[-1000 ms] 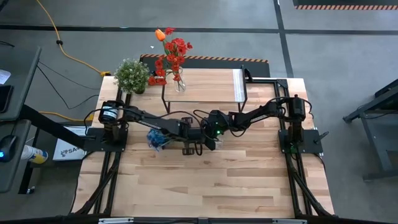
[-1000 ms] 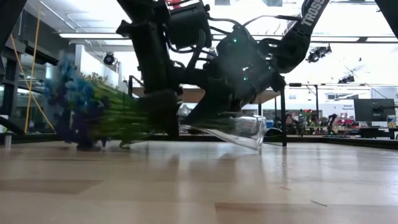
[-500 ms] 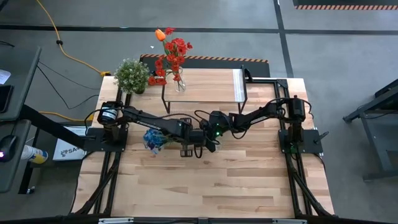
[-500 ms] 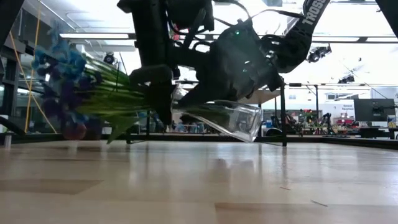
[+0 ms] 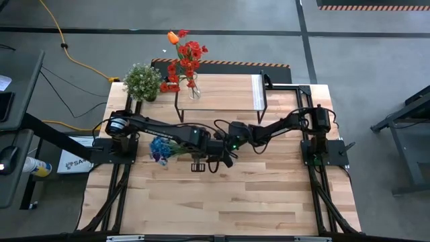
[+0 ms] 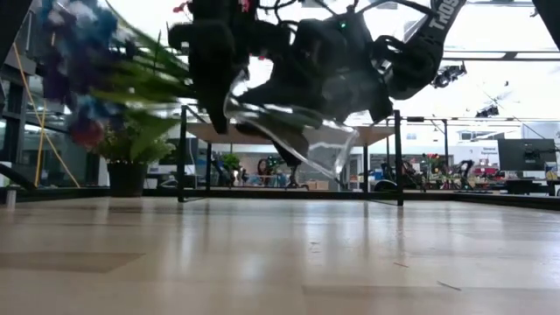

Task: Pick and place flowers into a vace then onto a shelf
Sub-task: Put the right transparent vase on the shelf

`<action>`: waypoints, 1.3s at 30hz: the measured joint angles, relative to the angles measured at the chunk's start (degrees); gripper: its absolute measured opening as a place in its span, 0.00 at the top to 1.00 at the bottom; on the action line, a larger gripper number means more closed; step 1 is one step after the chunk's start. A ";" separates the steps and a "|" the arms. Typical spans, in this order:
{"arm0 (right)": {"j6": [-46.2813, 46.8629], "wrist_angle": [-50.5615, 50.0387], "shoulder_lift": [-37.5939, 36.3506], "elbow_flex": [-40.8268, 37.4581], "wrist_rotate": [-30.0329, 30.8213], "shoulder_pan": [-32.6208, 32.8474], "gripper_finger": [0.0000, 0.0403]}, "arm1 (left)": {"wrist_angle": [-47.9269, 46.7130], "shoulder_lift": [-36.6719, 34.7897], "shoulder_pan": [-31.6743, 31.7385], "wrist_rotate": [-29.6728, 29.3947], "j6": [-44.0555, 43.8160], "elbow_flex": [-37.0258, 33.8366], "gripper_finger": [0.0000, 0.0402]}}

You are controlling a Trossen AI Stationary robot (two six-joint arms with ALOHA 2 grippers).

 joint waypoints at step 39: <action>-6.16 12.38 0.00 2.47 5.68 4.18 0.59 | -27.39 8.13 -2.80 11.52 -6.04 23.85 0.91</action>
